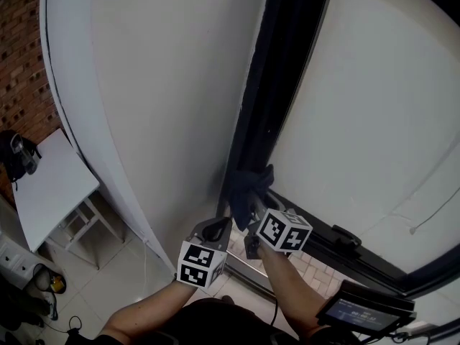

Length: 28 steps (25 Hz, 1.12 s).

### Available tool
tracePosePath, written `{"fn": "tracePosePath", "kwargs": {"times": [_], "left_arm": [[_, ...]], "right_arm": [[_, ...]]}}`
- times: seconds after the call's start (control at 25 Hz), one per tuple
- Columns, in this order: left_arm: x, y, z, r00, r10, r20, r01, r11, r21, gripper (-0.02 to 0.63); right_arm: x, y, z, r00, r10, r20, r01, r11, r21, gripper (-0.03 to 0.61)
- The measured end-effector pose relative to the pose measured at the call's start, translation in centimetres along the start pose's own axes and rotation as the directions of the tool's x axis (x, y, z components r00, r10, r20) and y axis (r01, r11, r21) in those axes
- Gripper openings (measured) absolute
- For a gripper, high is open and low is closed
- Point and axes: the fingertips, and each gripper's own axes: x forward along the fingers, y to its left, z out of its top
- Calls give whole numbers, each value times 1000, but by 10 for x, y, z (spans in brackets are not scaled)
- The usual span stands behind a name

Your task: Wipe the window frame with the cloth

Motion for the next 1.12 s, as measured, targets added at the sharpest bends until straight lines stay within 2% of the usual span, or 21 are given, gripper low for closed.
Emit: {"fn": "tracePosePath", "kwargs": {"times": [0.4, 0.72, 1.12], "left_arm": [[-7, 2, -3, 1000, -3, -8, 3, 1000, -11, -6], [-12, -4, -5, 1000, -23, -7, 23, 1000, -13, -6], [-15, -4, 0, 1000, -7, 11, 7, 1000, -17, -6]], "right_arm": [[-16, -6, -29, 1000, 2, -24, -1, 1000, 20, 87], [-22, -4, -29, 1000, -6, -11, 6, 1000, 17, 87], [-16, -2, -30, 1000, 5, -26, -5, 1000, 23, 87]]}}
